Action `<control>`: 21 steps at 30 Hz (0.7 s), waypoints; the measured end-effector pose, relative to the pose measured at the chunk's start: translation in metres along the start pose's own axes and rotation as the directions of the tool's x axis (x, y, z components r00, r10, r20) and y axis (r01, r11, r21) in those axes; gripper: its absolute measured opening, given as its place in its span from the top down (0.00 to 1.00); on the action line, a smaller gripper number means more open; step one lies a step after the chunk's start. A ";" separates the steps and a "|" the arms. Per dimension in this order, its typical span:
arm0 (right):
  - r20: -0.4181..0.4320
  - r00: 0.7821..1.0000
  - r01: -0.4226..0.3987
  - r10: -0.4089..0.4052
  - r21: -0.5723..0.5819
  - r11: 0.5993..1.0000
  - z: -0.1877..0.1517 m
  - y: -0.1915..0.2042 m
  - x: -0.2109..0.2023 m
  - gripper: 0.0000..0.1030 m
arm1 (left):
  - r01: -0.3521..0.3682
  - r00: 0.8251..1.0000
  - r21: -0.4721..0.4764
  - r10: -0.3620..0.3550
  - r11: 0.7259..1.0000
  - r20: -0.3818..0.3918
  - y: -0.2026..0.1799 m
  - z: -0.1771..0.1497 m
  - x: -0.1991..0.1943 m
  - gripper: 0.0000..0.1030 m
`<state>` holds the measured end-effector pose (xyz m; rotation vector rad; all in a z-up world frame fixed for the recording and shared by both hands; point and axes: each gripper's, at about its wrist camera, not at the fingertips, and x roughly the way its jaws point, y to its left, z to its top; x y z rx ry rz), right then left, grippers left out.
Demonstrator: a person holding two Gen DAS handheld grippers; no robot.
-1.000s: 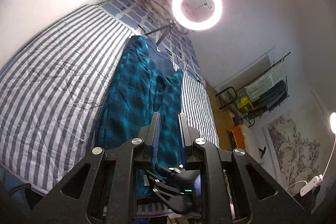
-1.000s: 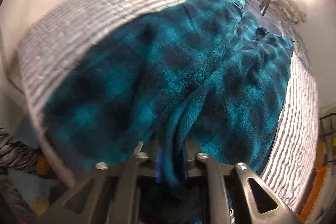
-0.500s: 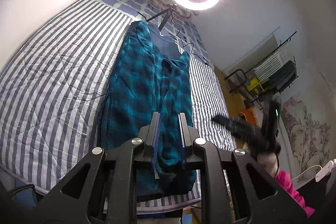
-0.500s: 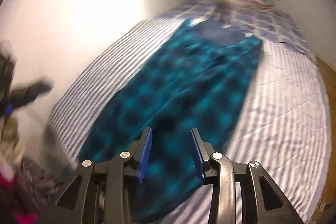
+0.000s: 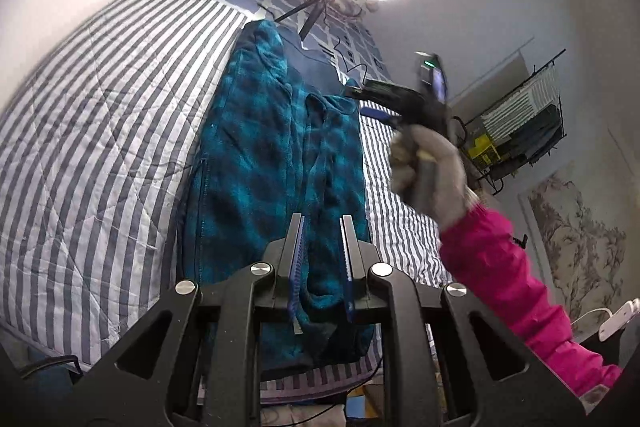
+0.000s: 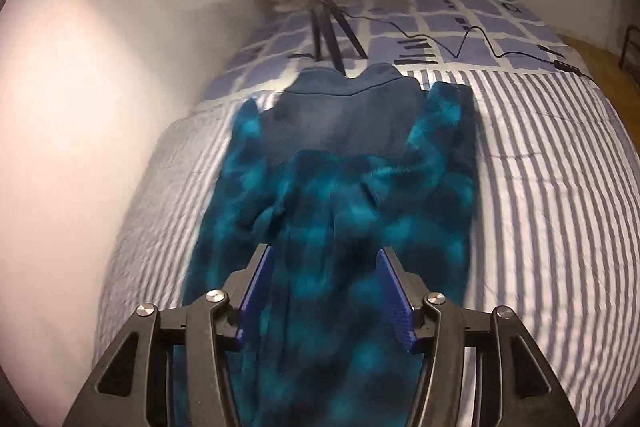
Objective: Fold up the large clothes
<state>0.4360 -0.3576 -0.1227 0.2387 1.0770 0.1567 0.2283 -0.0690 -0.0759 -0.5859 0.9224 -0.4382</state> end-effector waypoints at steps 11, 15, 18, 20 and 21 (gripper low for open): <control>-0.095 0.957 0.259 -0.274 -0.146 0.955 0.008 0.018 0.097 0.57 | 0.020 0.999 -0.035 -0.022 0.999 -0.041 0.007 -0.002 0.007 0.87; -0.043 0.956 0.275 -0.291 -0.222 0.935 0.003 0.022 0.091 0.91 | 0.016 0.999 -0.037 -0.018 0.999 -0.048 0.006 -0.004 0.010 0.87; 0.038 0.972 0.232 -0.230 -0.257 0.938 0.000 0.035 0.065 0.92 | 0.014 0.999 -0.035 -0.015 0.999 -0.048 0.004 -0.004 0.011 0.87; 0.101 0.986 0.157 -0.132 -0.309 0.938 -0.005 0.049 0.044 0.92 | 0.016 0.999 -0.029 -0.017 0.999 -0.047 0.002 -0.005 0.012 0.87; 0.120 0.990 0.119 -0.081 -0.353 0.928 -0.010 0.059 0.036 0.92 | 0.016 0.999 -0.025 -0.017 1.000 -0.048 0.000 -0.005 0.013 0.87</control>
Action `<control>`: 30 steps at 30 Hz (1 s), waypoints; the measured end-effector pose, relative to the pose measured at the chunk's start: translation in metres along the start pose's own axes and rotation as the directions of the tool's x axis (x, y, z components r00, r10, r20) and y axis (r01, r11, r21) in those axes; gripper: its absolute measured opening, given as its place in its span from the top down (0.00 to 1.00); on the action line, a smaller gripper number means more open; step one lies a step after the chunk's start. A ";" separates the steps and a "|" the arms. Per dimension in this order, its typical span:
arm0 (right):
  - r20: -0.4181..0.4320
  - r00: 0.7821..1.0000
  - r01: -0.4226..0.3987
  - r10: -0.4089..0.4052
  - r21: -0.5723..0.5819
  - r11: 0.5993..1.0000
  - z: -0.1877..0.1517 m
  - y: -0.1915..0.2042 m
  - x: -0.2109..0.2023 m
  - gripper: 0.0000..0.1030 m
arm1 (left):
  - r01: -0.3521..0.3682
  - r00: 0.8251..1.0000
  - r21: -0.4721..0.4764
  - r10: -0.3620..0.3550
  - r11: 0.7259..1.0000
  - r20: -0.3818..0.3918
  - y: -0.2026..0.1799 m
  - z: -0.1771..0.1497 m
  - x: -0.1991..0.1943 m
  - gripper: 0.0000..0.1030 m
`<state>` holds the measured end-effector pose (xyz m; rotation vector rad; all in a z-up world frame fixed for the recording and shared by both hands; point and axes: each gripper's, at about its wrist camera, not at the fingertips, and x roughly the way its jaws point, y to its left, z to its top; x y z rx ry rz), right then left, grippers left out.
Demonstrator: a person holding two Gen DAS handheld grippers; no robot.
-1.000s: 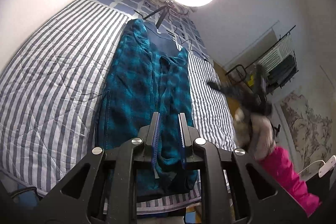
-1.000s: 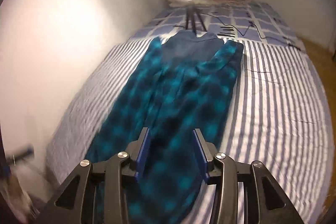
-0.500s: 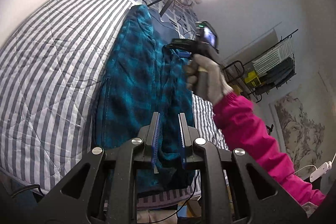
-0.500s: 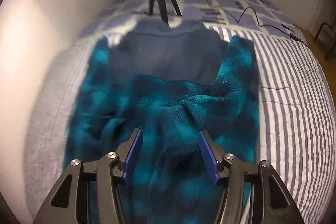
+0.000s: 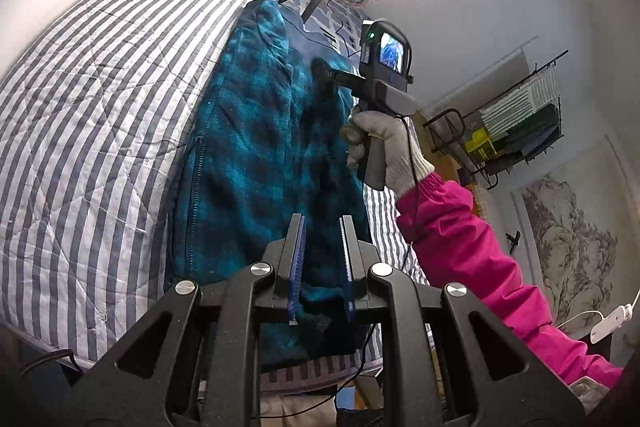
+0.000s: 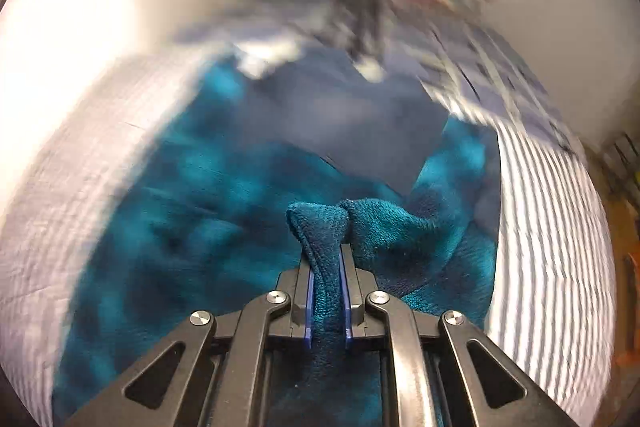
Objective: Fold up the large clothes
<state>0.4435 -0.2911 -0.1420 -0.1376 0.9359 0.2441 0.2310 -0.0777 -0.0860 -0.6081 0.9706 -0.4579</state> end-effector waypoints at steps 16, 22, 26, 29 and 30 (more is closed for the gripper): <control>0.048 0.958 -0.285 0.284 0.294 0.912 -0.014 -0.058 -0.011 0.68 | -0.034 0.999 0.039 0.034 0.999 0.009 -0.005 -0.003 -0.002 0.86; 0.140 0.930 -0.367 0.340 0.322 0.873 -0.056 -0.080 -0.133 0.68 | -0.055 0.998 0.059 0.055 0.997 0.001 -0.001 -0.010 -0.013 0.86; 0.120 0.937 -0.348 0.327 0.287 0.892 -0.102 -0.066 -0.191 0.68 | -0.063 0.998 0.049 0.064 0.997 -0.016 0.010 -0.014 -0.016 0.77; 0.046 0.935 -0.350 0.352 0.275 0.895 -0.148 -0.043 -0.205 0.68 | -0.098 0.995 0.051 0.099 0.994 -0.015 0.019 -0.020 -0.016 0.77; 0.021 0.936 -0.344 0.351 0.268 0.900 -0.163 -0.034 -0.207 0.68 | -0.105 0.994 0.048 0.106 0.993 -0.020 0.022 -0.022 -0.015 0.77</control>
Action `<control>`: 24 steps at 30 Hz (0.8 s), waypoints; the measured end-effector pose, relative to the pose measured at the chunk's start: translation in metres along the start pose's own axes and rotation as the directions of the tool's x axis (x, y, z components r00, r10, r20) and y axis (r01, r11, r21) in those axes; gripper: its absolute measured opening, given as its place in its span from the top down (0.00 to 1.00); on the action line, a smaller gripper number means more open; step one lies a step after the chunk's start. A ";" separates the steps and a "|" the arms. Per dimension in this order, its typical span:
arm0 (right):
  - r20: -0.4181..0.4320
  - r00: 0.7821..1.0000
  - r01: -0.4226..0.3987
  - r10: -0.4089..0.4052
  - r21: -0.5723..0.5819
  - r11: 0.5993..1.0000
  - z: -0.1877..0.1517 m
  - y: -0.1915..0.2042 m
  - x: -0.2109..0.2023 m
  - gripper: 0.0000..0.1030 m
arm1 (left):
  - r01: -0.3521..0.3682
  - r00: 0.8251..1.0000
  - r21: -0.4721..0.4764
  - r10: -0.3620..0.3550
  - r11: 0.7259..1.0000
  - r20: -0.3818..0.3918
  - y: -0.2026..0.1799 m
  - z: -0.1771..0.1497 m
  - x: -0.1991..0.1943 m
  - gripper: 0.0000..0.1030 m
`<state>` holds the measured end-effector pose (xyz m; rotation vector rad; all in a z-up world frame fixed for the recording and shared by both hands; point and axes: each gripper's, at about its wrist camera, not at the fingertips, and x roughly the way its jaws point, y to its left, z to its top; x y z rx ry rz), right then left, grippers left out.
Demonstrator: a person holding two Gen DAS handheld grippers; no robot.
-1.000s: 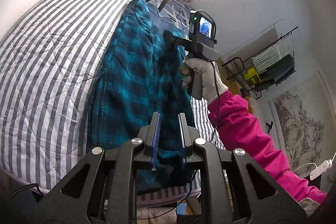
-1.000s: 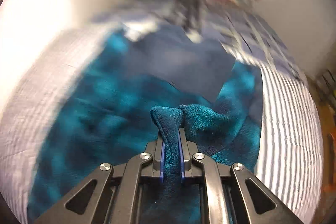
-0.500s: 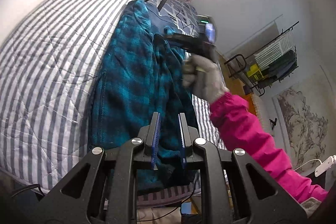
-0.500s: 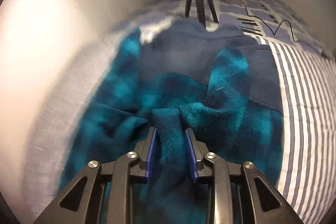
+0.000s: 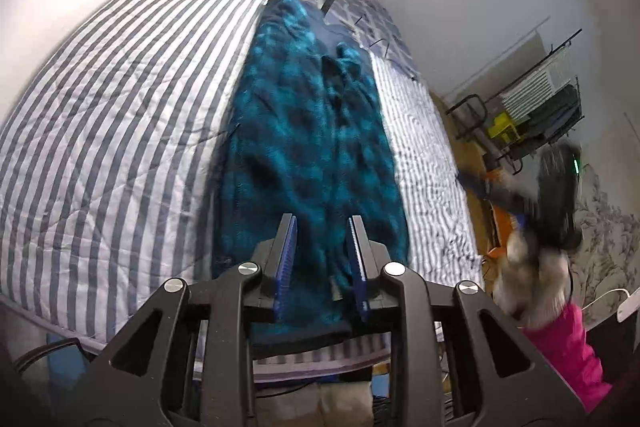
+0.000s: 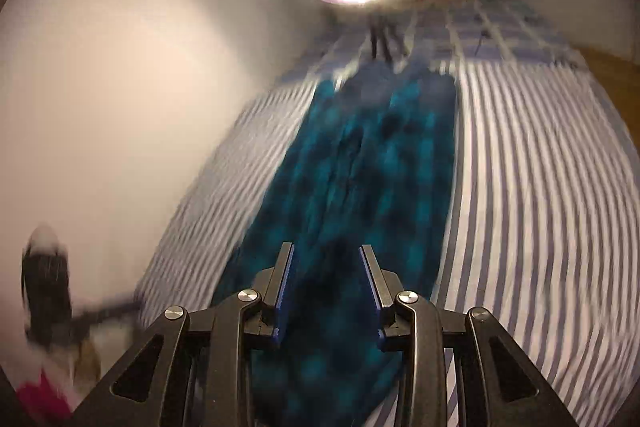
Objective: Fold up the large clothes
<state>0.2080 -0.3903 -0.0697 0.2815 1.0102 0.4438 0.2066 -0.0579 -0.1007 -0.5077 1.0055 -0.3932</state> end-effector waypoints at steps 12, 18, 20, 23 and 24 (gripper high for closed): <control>-0.085 0.978 0.151 -0.192 -0.352 0.924 -0.118 0.097 0.053 0.58 | -0.055 0.998 0.009 0.056 0.998 -0.036 0.013 -0.022 0.011 0.77; -0.156 0.942 0.155 -0.296 -0.581 0.799 -0.149 0.107 0.040 0.95 | -0.090 0.996 0.017 0.090 0.996 -0.027 0.024 -0.028 0.007 0.77; -0.143 0.931 0.188 -0.337 -0.603 0.775 -0.157 0.103 0.035 0.95 | -0.107 0.993 0.009 0.107 0.994 -0.041 0.033 -0.032 0.013 0.77; -0.175 0.938 0.164 -0.299 -0.535 0.829 -0.163 0.092 0.038 0.85 | -0.114 0.989 -0.011 0.112 0.993 -0.093 0.044 -0.039 0.028 0.64; -0.178 0.945 0.146 -0.273 -0.518 0.843 -0.162 0.092 0.035 0.71 | -0.103 0.988 -0.021 0.100 0.994 -0.118 0.048 -0.042 0.034 0.61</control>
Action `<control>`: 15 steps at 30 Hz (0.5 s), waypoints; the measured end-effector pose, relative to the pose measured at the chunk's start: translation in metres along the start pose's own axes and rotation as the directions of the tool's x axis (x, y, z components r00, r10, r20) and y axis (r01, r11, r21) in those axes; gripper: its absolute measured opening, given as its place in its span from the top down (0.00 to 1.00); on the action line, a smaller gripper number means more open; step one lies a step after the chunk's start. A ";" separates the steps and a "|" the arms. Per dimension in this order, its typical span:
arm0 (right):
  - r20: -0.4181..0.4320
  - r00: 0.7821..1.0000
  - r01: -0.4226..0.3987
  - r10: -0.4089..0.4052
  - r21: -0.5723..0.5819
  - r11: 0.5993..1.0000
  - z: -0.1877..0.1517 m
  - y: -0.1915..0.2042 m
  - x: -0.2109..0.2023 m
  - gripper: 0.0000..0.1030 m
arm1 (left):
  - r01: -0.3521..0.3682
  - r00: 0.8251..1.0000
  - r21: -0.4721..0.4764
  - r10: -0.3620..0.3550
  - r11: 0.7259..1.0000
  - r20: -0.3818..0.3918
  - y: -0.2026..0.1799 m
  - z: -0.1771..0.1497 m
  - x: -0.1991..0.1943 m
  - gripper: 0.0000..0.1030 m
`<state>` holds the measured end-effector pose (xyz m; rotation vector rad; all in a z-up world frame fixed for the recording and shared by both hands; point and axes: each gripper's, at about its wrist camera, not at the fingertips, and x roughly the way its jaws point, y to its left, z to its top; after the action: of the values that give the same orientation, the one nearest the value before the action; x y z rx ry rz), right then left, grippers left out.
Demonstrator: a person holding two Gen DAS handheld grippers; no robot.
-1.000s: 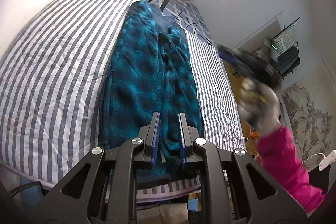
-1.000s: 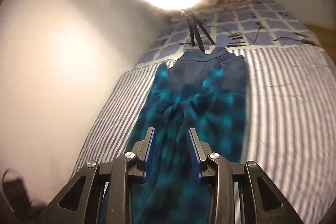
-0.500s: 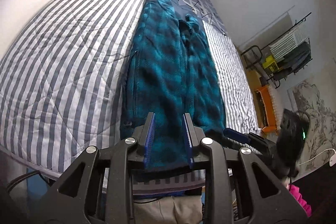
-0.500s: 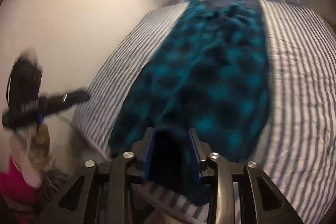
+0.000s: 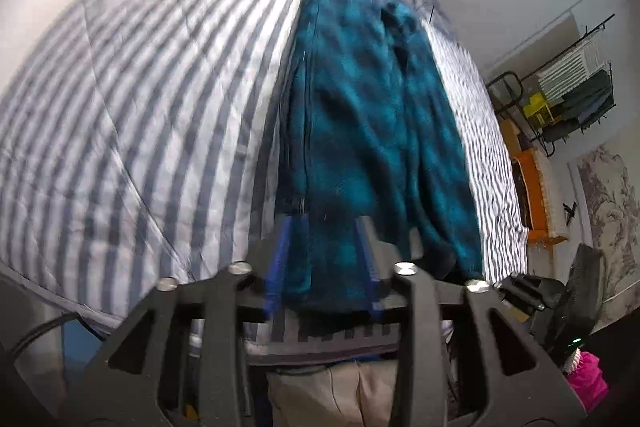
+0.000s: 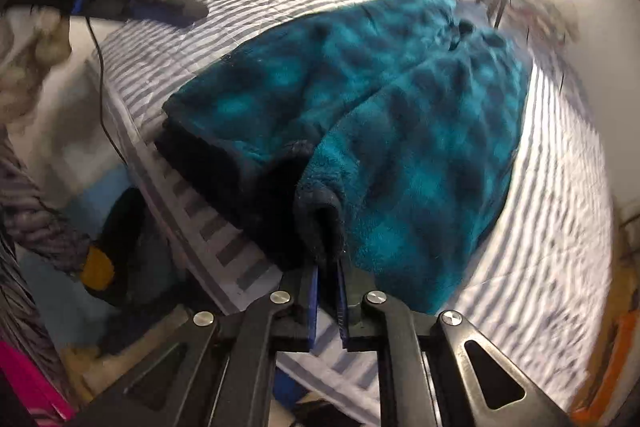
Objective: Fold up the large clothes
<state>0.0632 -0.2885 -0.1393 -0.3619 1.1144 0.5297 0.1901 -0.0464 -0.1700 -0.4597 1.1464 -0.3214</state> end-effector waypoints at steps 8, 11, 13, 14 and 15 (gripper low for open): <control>0.246 0.958 -0.220 0.148 0.298 0.929 -0.020 -0.064 -0.053 0.35 | 0.070 0.994 -0.117 -0.079 0.991 -0.075 0.025 -0.013 0.026 0.60; 0.223 0.968 -0.215 0.119 0.478 0.852 -0.034 -0.101 -0.033 0.35 | 0.094 0.987 -0.146 -0.111 0.985 -0.114 0.026 -0.019 0.038 0.60; 0.199 0.970 -0.230 0.142 0.548 0.804 -0.044 -0.115 -0.017 0.33 | 0.087 0.986 -0.139 -0.105 0.986 -0.127 0.024 -0.024 0.045 0.60; 0.194 0.964 -0.261 0.180 0.583 0.769 -0.050 -0.120 -0.005 0.33 | 0.082 0.987 -0.136 -0.099 0.987 -0.126 0.024 -0.026 0.047 0.60; 0.196 0.958 -0.285 0.208 0.597 0.750 -0.052 -0.123 0.001 0.33 | 0.081 0.987 -0.137 -0.098 0.987 -0.125 0.023 -0.027 0.049 0.60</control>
<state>0.0947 -0.4164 -0.1594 0.4034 1.1613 0.3763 0.1845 -0.0543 -0.2300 -0.6148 1.2822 -0.3599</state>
